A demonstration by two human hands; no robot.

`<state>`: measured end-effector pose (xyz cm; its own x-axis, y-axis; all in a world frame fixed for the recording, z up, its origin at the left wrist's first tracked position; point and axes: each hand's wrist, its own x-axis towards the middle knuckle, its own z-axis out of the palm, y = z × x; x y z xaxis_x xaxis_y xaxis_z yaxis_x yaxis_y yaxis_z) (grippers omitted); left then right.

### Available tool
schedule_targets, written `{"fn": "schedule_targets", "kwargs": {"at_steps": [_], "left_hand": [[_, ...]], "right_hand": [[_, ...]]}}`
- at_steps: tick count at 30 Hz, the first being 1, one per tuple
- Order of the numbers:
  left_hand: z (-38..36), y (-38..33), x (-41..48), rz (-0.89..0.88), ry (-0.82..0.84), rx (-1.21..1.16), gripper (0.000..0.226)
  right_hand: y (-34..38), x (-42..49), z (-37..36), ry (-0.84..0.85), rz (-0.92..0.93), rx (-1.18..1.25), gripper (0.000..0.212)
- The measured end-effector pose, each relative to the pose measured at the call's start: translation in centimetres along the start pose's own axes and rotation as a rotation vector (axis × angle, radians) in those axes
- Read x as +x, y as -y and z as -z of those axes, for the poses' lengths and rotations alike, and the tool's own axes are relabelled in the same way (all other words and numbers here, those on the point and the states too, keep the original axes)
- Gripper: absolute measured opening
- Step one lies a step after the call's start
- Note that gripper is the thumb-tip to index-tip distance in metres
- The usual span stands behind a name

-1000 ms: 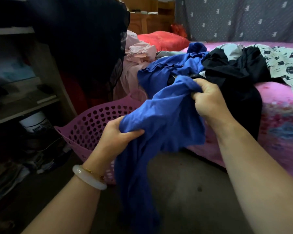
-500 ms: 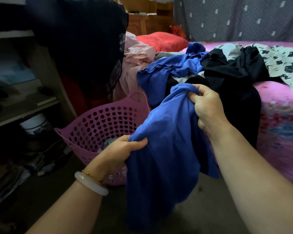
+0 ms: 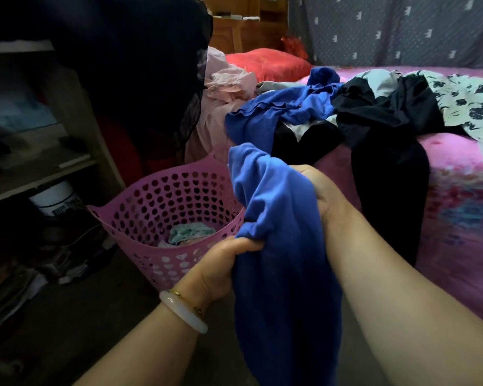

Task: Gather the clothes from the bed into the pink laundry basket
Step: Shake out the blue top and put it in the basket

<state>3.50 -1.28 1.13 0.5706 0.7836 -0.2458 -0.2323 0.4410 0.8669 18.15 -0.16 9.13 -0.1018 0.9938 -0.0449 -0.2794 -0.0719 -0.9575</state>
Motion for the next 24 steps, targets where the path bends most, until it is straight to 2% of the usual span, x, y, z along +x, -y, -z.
{"fn": "schedule_targets", "kwargs": {"at_steps": [1, 2, 4, 6, 8, 9, 10, 14, 15, 17, 20, 22, 24], "left_hand": [[0.3, 0.1, 0.1, 0.025, 0.010, -0.016, 0.048], [0.4, 0.0, 0.0, 0.048, 0.022, -0.014, 0.051], [0.2, -0.1, 0.0, 0.063, -0.005, 0.017, 0.041], [0.2, -0.3, 0.0, 0.070, -0.113, 0.046, 0.030], [0.4, -0.6, 0.1, 0.072, -0.195, 0.068, 0.024], [0.7, -0.8, 0.2, 0.066, -0.219, 0.080, 0.021], [0.8, -1.1, 0.3, 0.056, -0.243, 0.092, 0.022], [1.0, -2.0, 0.9, -0.003, -0.248, 0.091, 0.021], [0.9, -2.2, 1.0, -0.015, -0.246, 0.086, 0.023], [0.9, -2.4, 1.2, -0.039, -0.261, 0.108, 0.027], [2.2, -2.3, 1.7, -0.098, -0.410, 0.239, 0.023], [3.5, -2.1, 1.8, -0.080, -0.473, 0.313, 0.041], [3.8, -2.1, 1.1, -0.033, -0.517, 0.348, 0.052]], "right_hand": [[0.1, 0.7, 0.7, -0.092, -0.067, 0.141, 0.031], [0.0, 1.0, 1.4, -0.090, -0.113, 0.338, 0.031], [-1.0, 1.3, 2.5, -0.081, -0.150, 0.370, 0.029], [-2.8, 2.2, 4.3, -0.265, -0.192, 0.184, 0.016], [-4.0, 2.2, 5.5, -0.421, -0.182, -0.148, 0.040], [-4.0, 1.7, 5.8, -0.396, -0.185, -0.279, 0.054], [-3.8, 1.2, 5.8, -0.304, -0.197, -0.372, 0.062], [-3.3, -0.8, 4.1, 0.223, -0.137, -0.700, 0.082], [-3.7, -0.9, 3.7, 0.272, -0.130, -0.812, 0.084], [-4.3, -0.7, 2.9, 0.235, -0.126, -0.914, 0.064], [-4.8, 0.1, 3.0, 0.037, -0.106, -0.930, 0.026], [-4.9, 0.7, 3.4, -0.122, -0.101, -0.876, 0.023], [-4.6, 1.1, 3.8, -0.218, -0.115, -0.721, 0.025]]}}
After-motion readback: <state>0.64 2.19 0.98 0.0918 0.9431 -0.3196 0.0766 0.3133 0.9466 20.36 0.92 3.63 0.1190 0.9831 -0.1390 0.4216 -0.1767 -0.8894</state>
